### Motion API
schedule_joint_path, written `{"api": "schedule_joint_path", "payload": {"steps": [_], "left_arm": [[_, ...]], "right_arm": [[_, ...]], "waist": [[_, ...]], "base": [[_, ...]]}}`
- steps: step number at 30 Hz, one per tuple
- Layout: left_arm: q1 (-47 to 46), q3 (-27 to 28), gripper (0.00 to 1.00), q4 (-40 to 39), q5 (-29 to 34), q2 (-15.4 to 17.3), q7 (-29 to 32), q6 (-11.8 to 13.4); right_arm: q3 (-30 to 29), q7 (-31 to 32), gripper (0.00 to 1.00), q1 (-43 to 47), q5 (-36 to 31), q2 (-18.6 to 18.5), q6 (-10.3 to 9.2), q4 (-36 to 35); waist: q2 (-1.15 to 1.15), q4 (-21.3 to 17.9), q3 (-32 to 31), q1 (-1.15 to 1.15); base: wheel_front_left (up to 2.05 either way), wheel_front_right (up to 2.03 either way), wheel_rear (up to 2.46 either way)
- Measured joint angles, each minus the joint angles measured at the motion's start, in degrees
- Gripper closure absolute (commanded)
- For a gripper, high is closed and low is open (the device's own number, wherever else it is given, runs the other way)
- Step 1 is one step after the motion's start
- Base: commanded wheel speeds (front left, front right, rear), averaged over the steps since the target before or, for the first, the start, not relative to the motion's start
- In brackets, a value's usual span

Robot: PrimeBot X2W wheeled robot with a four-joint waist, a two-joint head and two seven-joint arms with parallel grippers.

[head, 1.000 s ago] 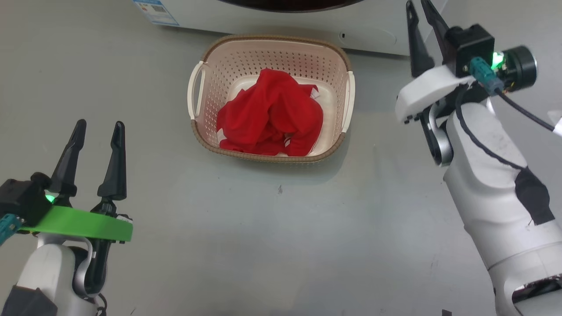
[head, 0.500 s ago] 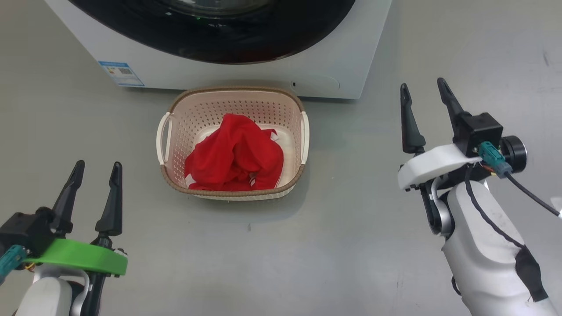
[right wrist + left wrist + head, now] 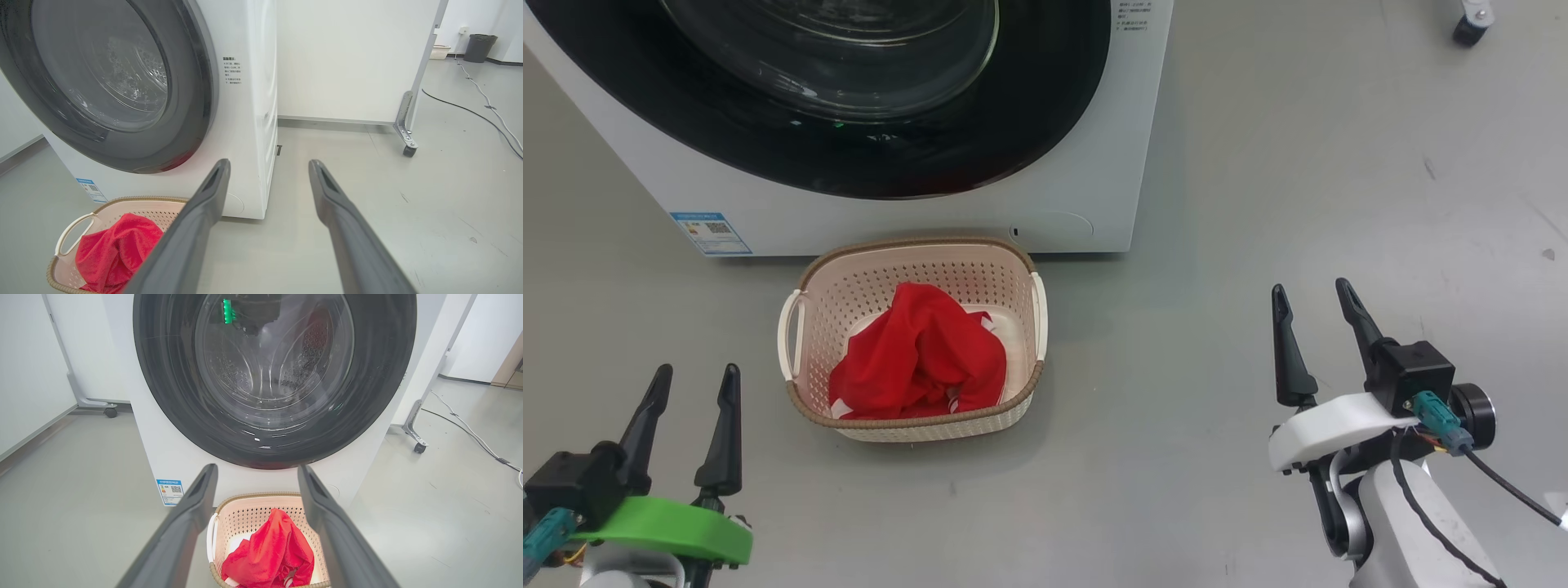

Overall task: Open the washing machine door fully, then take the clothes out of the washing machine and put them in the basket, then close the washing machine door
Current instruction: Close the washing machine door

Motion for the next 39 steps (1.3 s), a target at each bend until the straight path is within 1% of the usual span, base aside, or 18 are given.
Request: {"api": "schedule_joint_path", "payload": {"steps": [9,11,13,19,39], "left_arm": [[2.3,2.0,0.0,0.5,1.1,-1.0,0.0,0.0],[2.7,2.5,0.0,0.6,1.9,-1.3,0.0,0.0],[3.3,3.0,0.0,0.7,2.6,-1.5,0.0,0.0],[4.4,3.2,0.0,0.8,3.6,-2.0,0.0,0.0],[5.8,4.9,0.0,0.7,7.1,-3.5,0.0,0.0]], "right_arm": [[-0.9,0.0,0.0,5.6,-0.1,0.2,-0.02,-3.2],[-1.5,0.0,0.0,6.6,-0.1,0.4,-0.44,-3.7],[-1.8,0.0,0.0,7.4,-0.1,0.4,-0.44,-4.2],[-1.8,0.0,0.0,9.5,-0.5,0.6,-0.44,-5.3],[-3.6,0.0,0.0,12.5,-0.9,0.8,-0.46,-6.0]], "waist": [[0.0,-1.5,-3.3,0.0],[0.0,-1.7,-3.8,0.0],[0.0,-1.8,-4.3,0.0],[0.0,-2.3,-5.4,0.0],[0.0,-2.1,-7.1,0.0]], "base": [[0.0,0.0,0.0],[0.0,0.0,0.0],[0.0,0.0,0.0],[0.0,0.0,0.0],[0.0,0.0,0.0]]}}
